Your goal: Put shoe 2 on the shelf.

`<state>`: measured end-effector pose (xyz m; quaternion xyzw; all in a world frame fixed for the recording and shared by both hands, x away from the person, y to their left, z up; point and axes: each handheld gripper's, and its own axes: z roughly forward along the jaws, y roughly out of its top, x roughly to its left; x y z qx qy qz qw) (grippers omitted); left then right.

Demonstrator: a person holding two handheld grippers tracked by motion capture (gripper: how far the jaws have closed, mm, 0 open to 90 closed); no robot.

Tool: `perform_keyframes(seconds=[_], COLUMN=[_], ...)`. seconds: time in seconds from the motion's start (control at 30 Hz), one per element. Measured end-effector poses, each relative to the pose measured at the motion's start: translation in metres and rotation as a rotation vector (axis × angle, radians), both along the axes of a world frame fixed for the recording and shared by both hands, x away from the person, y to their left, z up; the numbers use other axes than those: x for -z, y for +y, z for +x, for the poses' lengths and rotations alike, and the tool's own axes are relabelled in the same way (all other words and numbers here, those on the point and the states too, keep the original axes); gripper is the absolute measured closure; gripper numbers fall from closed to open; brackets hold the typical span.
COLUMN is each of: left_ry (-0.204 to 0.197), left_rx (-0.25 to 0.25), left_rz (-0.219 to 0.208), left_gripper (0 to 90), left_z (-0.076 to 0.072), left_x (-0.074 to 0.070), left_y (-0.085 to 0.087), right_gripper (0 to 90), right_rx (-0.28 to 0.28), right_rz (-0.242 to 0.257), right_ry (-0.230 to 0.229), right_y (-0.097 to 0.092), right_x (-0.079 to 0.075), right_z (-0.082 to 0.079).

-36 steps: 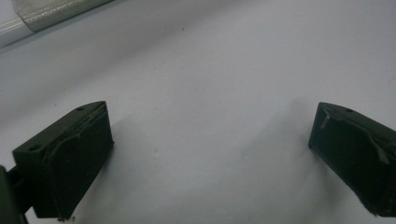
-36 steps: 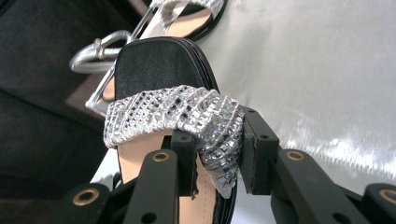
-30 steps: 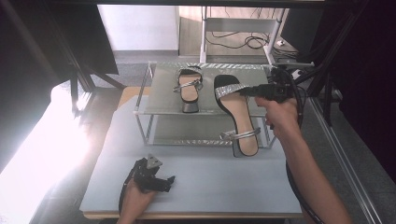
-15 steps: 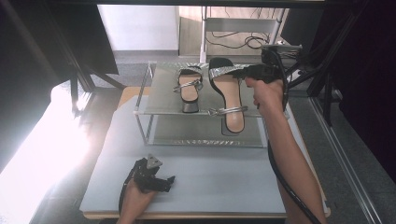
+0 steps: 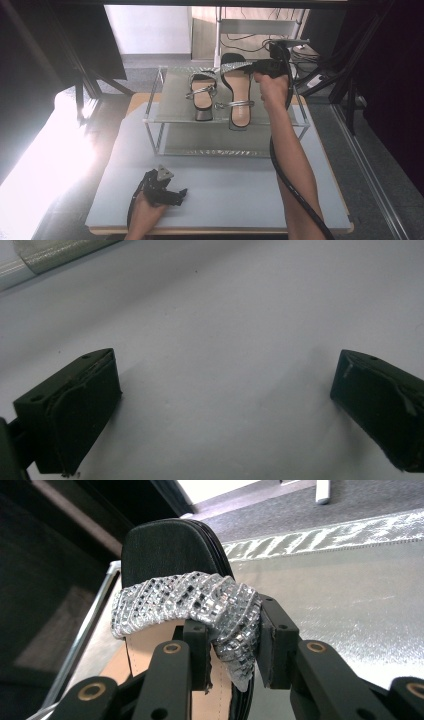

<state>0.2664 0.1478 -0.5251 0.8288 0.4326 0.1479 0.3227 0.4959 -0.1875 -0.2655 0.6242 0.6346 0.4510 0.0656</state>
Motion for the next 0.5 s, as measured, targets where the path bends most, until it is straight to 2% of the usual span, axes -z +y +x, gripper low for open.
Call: perform_keyframes(seconds=[0.1,0.3,0.5], left_ry=[0.001,0.000,0.002], left_rx=[0.000,0.000,0.001], left_rz=[0.000,0.001,0.002], left_gripper=[0.0,0.0,0.0], left_z=[0.000,0.000,0.000], left_x=[0.000,0.000,0.000], left_y=[0.000,0.000,0.000], right_gripper=[70.3,70.4,70.6], right_rx=[0.011,0.014,0.047], right_rz=[-0.023,-0.040,-0.064], right_ry=[0.003,0.008,0.014], right_y=[0.004,0.012,0.017], right_x=[0.010,0.026,0.039], right_z=[0.006,0.016,0.025])
